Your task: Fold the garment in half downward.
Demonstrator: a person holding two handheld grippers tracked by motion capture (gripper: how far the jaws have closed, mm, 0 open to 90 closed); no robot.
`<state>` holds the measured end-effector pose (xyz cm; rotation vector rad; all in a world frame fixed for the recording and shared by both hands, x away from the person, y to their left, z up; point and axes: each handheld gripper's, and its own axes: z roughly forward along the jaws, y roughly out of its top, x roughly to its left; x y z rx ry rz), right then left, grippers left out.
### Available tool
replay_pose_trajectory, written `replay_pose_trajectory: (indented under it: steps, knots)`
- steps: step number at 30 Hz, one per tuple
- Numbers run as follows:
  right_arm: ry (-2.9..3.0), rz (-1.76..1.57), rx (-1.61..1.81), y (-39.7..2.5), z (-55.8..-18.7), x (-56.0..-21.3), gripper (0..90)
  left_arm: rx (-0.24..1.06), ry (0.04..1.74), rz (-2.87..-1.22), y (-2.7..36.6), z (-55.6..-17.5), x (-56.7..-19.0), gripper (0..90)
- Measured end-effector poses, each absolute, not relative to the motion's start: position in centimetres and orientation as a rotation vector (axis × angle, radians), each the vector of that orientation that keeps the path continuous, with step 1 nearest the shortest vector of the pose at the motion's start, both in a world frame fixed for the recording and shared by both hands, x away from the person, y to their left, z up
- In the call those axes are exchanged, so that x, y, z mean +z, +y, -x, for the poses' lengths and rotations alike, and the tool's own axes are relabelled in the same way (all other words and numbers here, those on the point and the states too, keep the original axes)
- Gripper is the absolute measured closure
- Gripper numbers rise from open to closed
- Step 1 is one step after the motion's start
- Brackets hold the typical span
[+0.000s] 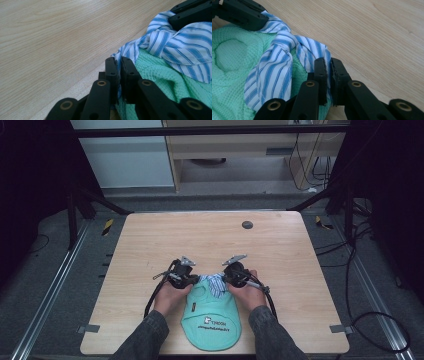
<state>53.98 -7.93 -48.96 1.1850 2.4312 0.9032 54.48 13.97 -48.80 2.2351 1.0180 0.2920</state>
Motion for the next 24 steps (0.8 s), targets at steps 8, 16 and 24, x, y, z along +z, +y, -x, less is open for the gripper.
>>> replay_pose_trajectory:
  steps: [8, 16, 24]
  knots:
    - [2.398, -1.109, 0.944, -8.3, -52.9, -47.1, 84.6, 0.321, 0.982, -2.245, 13.9, -54.1, -47.4, 86.0]
    - [2.394, -1.048, 0.964, -8.8, -51.8, -44.6, 84.5, 0.350, 0.919, -2.259, 13.7, -53.4, -44.6, 86.1]
    - [2.389, -0.999, 0.977, -9.4, -51.3, -42.7, 84.5, 0.352, 0.868, -2.264, 13.6, -53.4, -42.6, 86.3]
